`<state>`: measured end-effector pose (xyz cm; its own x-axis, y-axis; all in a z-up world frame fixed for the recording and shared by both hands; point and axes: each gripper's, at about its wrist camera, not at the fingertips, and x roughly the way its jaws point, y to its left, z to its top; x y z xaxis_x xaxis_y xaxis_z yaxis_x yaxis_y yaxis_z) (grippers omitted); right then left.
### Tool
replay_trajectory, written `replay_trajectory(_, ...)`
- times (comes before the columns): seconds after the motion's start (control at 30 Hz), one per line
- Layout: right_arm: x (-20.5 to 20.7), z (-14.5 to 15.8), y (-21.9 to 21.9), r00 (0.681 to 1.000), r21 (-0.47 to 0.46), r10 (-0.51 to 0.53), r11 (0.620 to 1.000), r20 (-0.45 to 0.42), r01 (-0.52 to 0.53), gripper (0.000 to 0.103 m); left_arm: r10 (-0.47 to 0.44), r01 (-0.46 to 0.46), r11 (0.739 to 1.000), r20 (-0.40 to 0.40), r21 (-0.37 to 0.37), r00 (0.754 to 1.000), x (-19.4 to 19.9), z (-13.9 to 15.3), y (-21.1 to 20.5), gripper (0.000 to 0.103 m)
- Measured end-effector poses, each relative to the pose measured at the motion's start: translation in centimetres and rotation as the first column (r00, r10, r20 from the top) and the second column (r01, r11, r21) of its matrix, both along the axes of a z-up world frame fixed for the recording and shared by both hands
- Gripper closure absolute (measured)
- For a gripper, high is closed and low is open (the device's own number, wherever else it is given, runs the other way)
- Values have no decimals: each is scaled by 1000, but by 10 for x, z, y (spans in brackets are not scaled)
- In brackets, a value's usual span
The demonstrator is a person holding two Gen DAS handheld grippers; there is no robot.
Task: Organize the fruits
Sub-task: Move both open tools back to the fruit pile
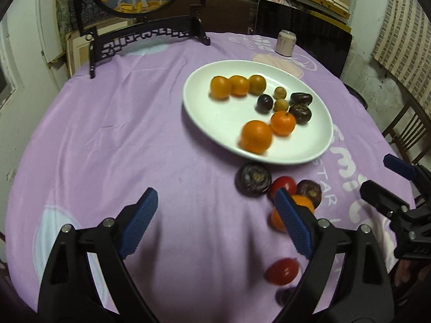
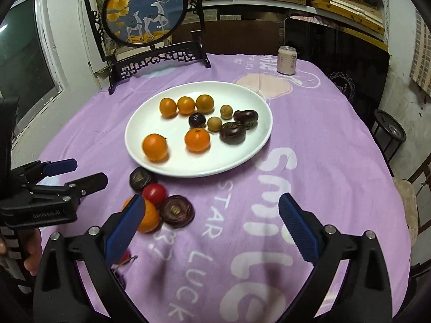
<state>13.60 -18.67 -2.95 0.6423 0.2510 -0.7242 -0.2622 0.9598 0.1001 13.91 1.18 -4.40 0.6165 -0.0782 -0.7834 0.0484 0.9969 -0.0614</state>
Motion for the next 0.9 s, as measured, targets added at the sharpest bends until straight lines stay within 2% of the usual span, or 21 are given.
replay_trajectory(0.2, -10, 2, 7, 1000, -19, 8, 1000, 9, -8, 4, 15, -15, 1000, 6, -15, 1000, -9, 3, 8, 13)
replay_trajectory(0.37, -15, -7, 14, 999, -59, 36, 998, -16, -37, 4, 18, -18, 1000, 7, -23, 1000, -15, 3, 12, 13)
replay_trajectory(0.67, 4, -59, 29, 989, -181, 69, 979, -128, -91, 4, 5, -5, 1000, -13, -17, 1000, -27, -3, 17, 13)
replay_trajectory(0.77, 16, -71, 35, 982, -176, 100, 976, -160, -128, 4, 6, -6, 1000, -13, -10, 1000, -31, -3, 20, 13)
replay_trajectory(0.8, 20, -72, 37, 980, -147, 122, 978, -158, -146, 4, 10, -10, 1000, -13, -11, 1000, -31, -3, 21, 13)
replay_trajectory(0.83, 23, -72, 39, 977, -134, 140, 978, -161, -162, 6, 16, -17, 1000, -13, -13, 1000, -32, -2, 24, 13)
replay_trajectory(0.9, 26, -70, 47, 972, -116, 193, 971, -132, -208, 22, 29, -30, 999, -14, -17, 999, -32, -3, 28, 13)
